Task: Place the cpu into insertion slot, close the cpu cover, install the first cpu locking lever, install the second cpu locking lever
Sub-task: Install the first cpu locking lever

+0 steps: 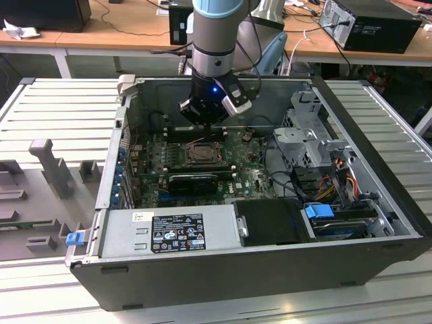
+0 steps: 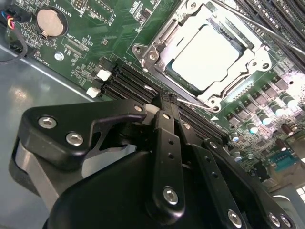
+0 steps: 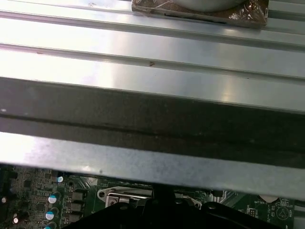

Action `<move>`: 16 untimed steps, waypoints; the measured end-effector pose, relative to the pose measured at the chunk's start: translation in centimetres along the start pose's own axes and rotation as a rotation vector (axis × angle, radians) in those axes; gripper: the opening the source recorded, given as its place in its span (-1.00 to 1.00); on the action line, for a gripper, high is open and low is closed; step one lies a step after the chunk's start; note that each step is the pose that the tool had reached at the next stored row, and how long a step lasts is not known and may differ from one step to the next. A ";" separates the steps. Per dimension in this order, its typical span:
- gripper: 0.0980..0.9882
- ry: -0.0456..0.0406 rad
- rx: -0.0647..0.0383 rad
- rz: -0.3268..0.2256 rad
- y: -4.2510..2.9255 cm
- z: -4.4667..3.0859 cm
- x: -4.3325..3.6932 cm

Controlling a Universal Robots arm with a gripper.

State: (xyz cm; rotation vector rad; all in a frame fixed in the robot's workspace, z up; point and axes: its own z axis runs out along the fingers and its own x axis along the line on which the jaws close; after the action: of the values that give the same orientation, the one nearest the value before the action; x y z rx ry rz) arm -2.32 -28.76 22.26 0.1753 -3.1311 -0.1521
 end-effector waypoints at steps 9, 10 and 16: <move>-0.98 -0.0001 -0.001 0.000 0.00 0.03 -0.01; -0.98 -0.0001 -0.002 0.000 0.00 0.04 -0.01; -0.98 -0.0003 -0.002 0.000 0.09 0.17 -0.03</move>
State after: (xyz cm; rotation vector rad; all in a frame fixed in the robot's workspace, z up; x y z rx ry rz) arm -2.31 -28.65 22.10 0.1756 -3.1312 -0.1548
